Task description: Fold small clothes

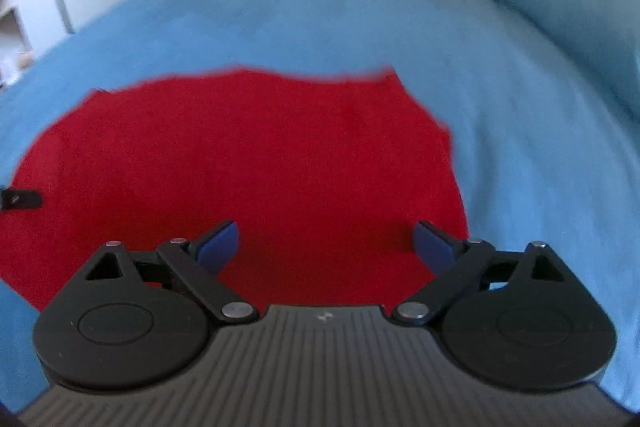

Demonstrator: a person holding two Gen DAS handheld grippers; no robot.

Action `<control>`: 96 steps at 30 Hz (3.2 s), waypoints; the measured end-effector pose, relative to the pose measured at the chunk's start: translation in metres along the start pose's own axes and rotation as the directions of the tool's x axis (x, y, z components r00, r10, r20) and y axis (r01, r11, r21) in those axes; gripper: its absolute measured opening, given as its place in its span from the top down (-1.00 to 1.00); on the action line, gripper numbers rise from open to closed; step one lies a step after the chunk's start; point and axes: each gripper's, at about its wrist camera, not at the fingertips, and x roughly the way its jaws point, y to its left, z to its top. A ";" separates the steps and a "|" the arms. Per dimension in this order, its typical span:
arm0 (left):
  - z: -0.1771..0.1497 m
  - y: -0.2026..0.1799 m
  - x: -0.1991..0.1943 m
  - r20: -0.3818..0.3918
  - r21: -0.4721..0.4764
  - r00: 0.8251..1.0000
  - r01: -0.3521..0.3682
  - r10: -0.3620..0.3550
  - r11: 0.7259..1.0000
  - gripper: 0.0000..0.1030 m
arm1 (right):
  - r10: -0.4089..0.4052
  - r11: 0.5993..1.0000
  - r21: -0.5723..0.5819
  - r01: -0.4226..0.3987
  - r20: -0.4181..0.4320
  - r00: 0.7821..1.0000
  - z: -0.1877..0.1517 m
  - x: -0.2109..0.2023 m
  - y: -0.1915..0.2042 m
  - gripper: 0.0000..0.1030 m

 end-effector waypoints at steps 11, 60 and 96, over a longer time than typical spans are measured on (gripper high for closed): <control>0.016 -0.024 -0.065 0.056 0.133 0.997 0.039 -0.047 0.990 -1.00 | 0.057 0.992 0.116 -0.058 0.009 0.998 0.003 -0.066 -0.073 -1.00; 0.061 -0.017 -0.023 -0.220 -0.101 0.974 0.041 -0.063 0.994 -0.91 | 0.361 0.933 0.018 -0.361 -0.008 0.933 0.139 -0.078 0.098 0.49; 0.007 0.066 -0.044 -0.137 -0.123 0.989 0.032 -0.049 0.992 -0.91 | 0.061 0.947 -0.310 -0.079 -0.067 0.996 -0.042 -0.045 0.170 -0.98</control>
